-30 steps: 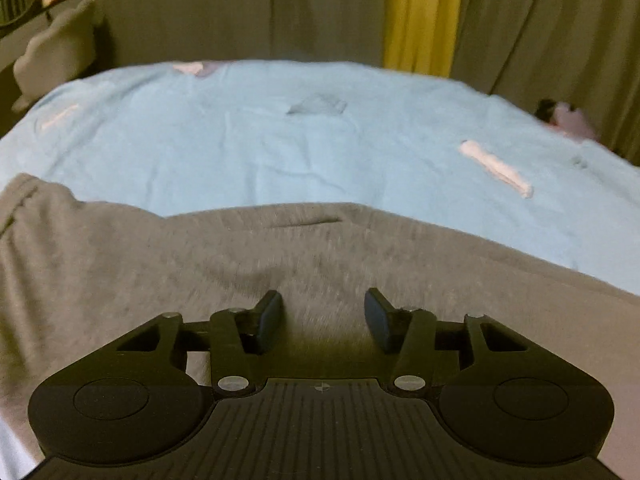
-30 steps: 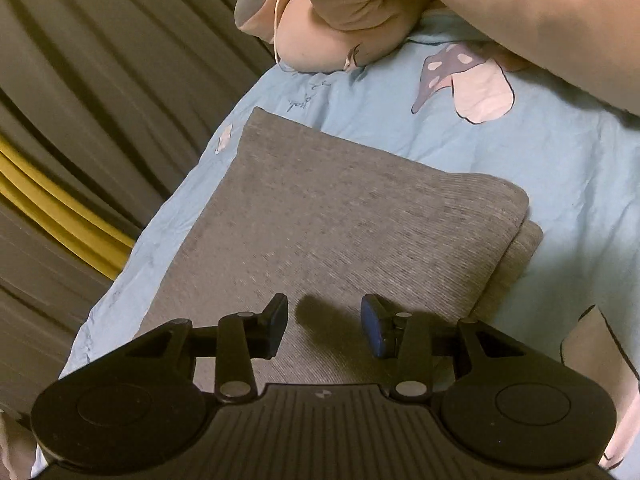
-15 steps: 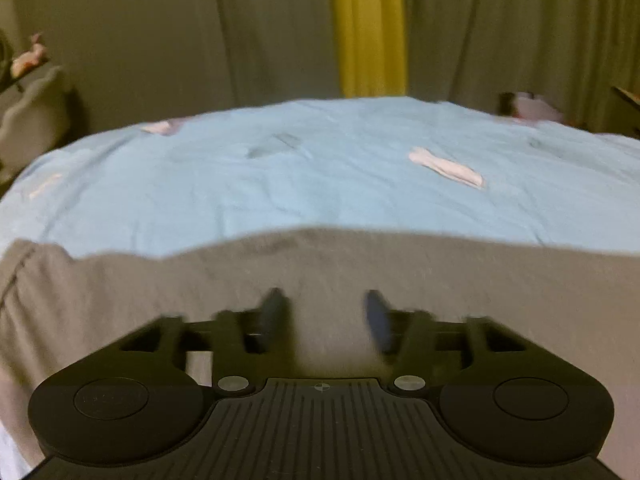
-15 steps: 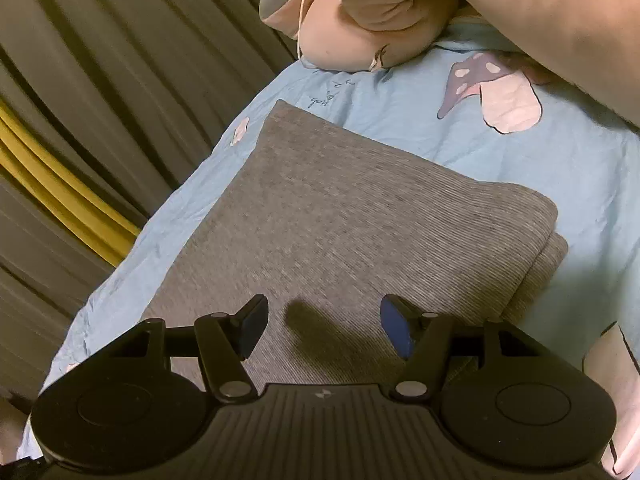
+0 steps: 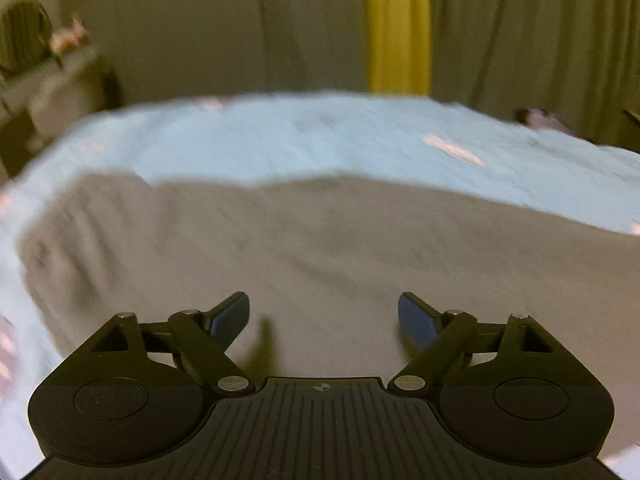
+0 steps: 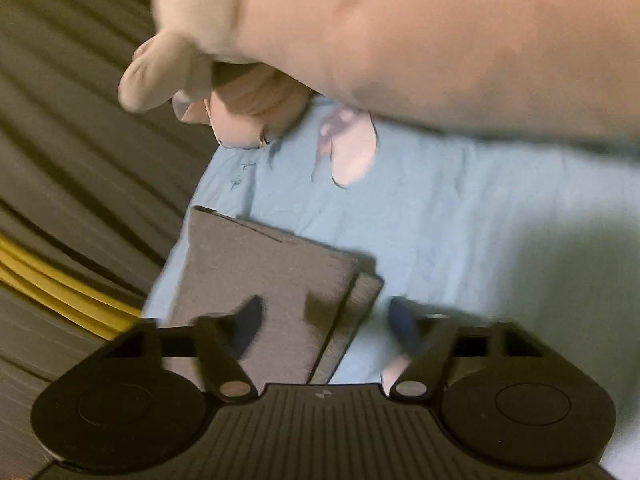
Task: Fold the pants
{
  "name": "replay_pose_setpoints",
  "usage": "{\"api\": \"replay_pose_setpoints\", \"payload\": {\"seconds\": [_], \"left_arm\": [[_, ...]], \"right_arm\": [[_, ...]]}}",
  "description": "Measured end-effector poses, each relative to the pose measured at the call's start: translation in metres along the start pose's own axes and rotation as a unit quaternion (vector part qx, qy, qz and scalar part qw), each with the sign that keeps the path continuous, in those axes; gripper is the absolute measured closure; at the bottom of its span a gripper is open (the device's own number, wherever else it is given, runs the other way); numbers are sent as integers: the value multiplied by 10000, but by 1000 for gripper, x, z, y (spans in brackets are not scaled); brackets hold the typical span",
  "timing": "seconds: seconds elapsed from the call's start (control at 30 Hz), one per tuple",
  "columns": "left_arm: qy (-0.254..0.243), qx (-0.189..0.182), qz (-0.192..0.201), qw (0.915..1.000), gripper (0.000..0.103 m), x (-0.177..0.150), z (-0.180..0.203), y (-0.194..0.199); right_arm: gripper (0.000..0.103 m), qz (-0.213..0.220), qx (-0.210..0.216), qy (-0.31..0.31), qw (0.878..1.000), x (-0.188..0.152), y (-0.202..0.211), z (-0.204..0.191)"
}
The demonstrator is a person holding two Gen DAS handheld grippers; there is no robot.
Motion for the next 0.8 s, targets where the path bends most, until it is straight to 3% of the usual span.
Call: {"api": "replay_pose_setpoints", "payload": {"seconds": [0.1,0.13,0.37,0.43,0.47,0.6,0.7,0.77,0.8], "left_arm": [[346,2,-525,9980,17,-9,4,-9],[386,-1,-560,9977,17,-10,4,-7],[431,280,-504,9974,16,-10,0,-8],[402,356,-510,9973,16,-11,-1,-4],[420,340,-478,9974,16,-10,-2,-3],[502,306,-414,9974,16,-8,-5,2],[545,288,-500,9968,16,-10,-7,-1],[570,269,-539,9966,16,-10,-8,-2],[582,259,-539,9965,16,-10,-8,-1]], "right_arm": [[62,-78,-10,-330,9994,0,-14,14],[66,-130,-40,-343,9993,0,-19,16],[63,-189,153,-499,9985,4,-32,12],[90,-101,200,-214,9995,4,-30,4],[90,-51,274,-68,9996,3,-28,0],[76,-160,162,-40,9997,3,-37,0],[74,-239,182,-68,9995,2,-42,0],[67,-261,200,-51,9994,2,-42,-5],[56,-249,247,-27,9994,3,-41,-7]]}}
Point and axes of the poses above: each gripper's, at about its wrist camera, not at the fingertips, and y roughly against the way its jaws point, z to its right, x to its top, the point moved 2 cm from there along -y, roughly the way its jaws point, and after that the axes turned 14 degrees about z, right-handed, at the moved point
